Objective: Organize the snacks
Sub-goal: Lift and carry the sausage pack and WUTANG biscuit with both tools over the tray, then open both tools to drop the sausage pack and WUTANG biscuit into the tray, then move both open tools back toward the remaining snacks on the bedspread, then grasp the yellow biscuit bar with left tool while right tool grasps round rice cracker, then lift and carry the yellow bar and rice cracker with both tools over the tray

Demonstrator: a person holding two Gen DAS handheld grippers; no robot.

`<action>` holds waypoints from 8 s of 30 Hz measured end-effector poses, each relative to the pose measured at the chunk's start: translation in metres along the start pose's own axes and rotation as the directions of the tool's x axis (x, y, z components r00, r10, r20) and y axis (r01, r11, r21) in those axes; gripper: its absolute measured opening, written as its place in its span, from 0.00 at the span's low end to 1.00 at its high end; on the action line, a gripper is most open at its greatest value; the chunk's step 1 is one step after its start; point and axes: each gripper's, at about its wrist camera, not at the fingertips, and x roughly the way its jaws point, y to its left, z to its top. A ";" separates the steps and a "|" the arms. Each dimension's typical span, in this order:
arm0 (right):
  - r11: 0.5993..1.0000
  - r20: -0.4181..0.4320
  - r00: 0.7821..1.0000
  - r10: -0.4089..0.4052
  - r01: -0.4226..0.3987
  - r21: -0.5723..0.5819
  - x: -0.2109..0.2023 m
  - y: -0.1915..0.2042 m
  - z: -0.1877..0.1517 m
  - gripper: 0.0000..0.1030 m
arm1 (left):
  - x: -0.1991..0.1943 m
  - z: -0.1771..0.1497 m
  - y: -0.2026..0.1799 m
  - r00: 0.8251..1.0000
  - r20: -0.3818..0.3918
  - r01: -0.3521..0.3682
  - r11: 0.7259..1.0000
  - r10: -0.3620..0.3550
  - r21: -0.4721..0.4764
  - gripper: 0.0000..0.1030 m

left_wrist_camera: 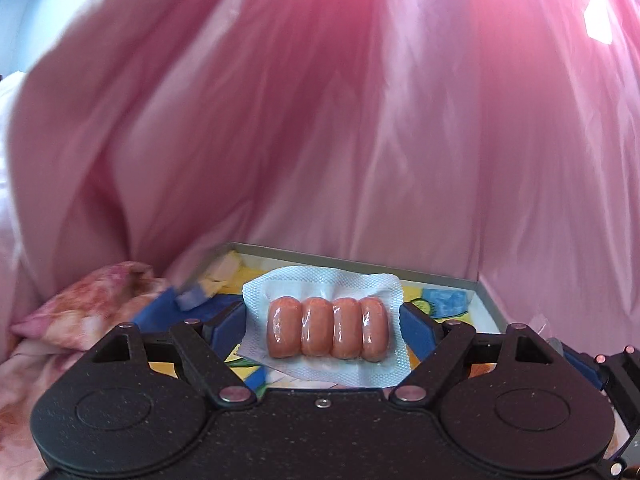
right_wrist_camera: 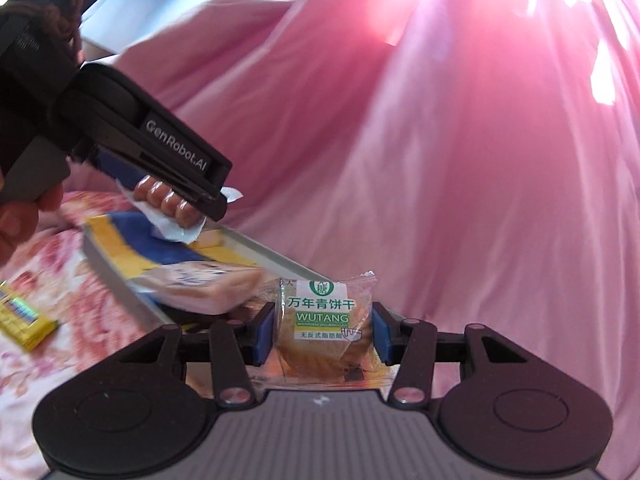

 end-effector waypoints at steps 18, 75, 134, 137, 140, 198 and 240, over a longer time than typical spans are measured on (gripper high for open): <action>0.972 -0.087 0.995 0.054 -0.032 0.233 0.046 -0.034 -0.017 0.52 | 0.067 -0.004 -0.048 0.991 -0.119 -0.043 0.996 0.053 0.084 0.82; 0.958 0.060 0.995 -0.085 0.066 0.279 -0.154 -0.021 0.028 1.00 | -0.181 -0.034 0.044 0.992 0.089 -0.082 0.995 0.087 -0.052 0.98; 0.970 -0.310 0.935 0.173 -0.107 0.218 -0.061 0.041 -0.042 1.00 | -0.124 -0.129 0.121 0.947 -0.283 -0.169 0.985 0.150 -0.043 0.98; 0.961 -0.317 0.933 0.169 -0.085 0.263 -0.041 0.037 -0.048 1.00 | -0.108 -0.126 0.128 0.950 -0.271 -0.170 0.985 0.158 -0.024 0.98; 0.955 -0.326 0.928 0.179 -0.084 0.285 -0.026 0.036 -0.055 1.00 | -0.090 -0.118 0.140 0.962 -0.247 -0.119 0.993 0.117 0.006 0.98; 0.923 -0.438 0.813 0.385 -0.345 0.170 -0.008 0.074 -0.061 0.98 | -0.020 -0.132 0.108 0.831 -0.552 0.008 0.991 0.069 0.137 0.82; 0.906 -0.411 0.807 0.424 -0.376 0.197 -0.020 0.078 -0.057 0.74 | -0.052 -0.141 0.083 0.877 -0.479 -0.033 0.999 0.036 0.014 0.48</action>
